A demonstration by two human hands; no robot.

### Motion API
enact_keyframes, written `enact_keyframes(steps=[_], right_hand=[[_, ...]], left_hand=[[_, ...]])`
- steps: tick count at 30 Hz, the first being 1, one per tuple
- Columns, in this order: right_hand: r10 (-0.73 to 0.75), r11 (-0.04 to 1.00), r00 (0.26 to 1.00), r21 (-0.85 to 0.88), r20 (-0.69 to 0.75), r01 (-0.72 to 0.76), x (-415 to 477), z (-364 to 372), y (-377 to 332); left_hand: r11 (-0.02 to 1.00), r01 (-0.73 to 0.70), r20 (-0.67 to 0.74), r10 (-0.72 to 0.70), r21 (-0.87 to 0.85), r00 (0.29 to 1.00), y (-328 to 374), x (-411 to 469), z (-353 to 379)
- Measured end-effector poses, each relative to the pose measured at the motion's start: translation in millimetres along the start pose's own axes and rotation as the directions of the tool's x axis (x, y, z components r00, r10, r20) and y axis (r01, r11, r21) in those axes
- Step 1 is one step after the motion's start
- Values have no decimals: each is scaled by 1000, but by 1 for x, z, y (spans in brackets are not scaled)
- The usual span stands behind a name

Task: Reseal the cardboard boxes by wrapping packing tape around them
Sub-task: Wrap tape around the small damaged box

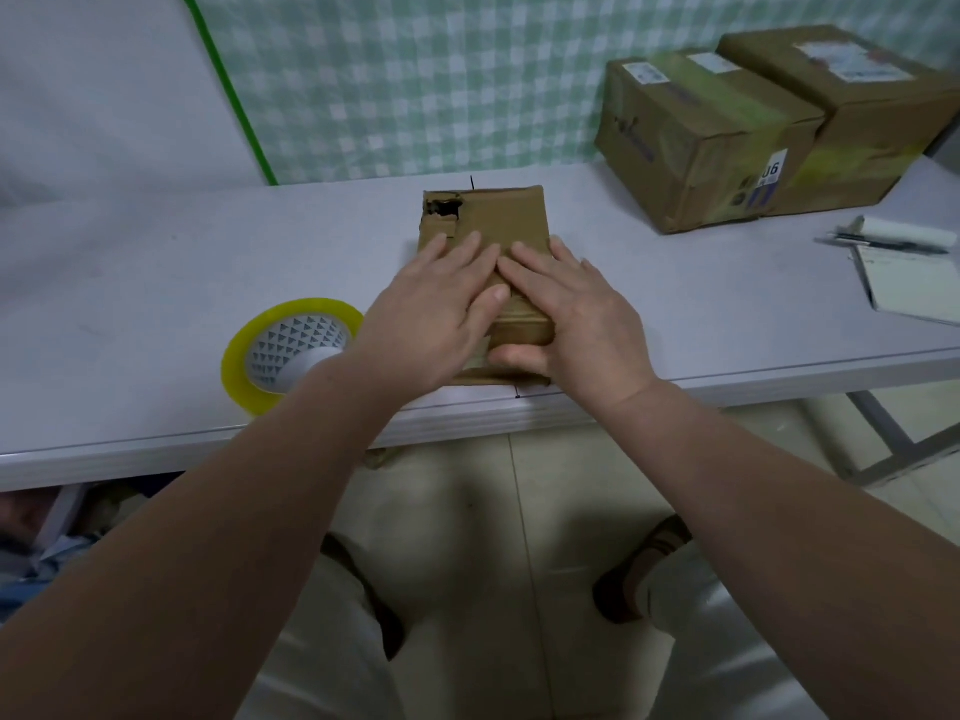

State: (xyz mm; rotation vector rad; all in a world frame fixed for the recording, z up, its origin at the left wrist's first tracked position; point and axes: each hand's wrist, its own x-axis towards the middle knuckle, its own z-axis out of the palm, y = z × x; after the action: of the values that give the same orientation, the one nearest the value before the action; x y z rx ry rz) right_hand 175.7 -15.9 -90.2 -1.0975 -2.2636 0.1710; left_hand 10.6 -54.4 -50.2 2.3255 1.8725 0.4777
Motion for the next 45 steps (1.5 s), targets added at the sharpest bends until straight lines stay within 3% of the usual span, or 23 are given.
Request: enact_keyframes(steps=[5,11,14,20,23,25,27,30,33,35,39,45], right_hand=[[56,998,991,20,118,-59,3,-19,-5],[-32,999,997,14,73,31,1,-14,1],[-36,999,990,-34,137,41,4,-17,2],[92,967,936,-255,339,-3,16,-39,-13],[140,919,943,-393,301,-11,23,-41,-21],[203,925,936,-369,288,-87,27,-40,-26],[322,932,867,-288,380,-220,31,-42,-29],[384,906,825,-339,415,-252,37,-47,-29],[361,917,838,-320,410,-238,43,-50,-23],[338,931,845,-278,413,-237,47,-52,-19],[336,931,871,-264,358,-251,56,-54,-7],[243,929,959,-321,145,-187,56,-52,7]], left_hand=[[1000,16,16,-16,-14,1000,0,0,-2],[1000,17,45,-16,-12,999,-4,1,0],[1000,23,57,-23,-6,998,-5,2,0],[990,119,84,-113,-75,990,1,8,-4],[972,199,163,-178,-127,971,12,19,-10],[947,238,193,-197,-217,961,21,26,-15],[886,264,187,-206,-381,960,28,30,-19],[794,261,46,-284,-549,958,28,31,-26],[861,234,-295,-391,-451,872,12,36,-36],[869,279,-366,-436,-408,822,-1,38,-43],[864,349,-201,-438,-362,876,-22,42,-44],[930,227,23,-231,-290,973,-17,39,-31]])
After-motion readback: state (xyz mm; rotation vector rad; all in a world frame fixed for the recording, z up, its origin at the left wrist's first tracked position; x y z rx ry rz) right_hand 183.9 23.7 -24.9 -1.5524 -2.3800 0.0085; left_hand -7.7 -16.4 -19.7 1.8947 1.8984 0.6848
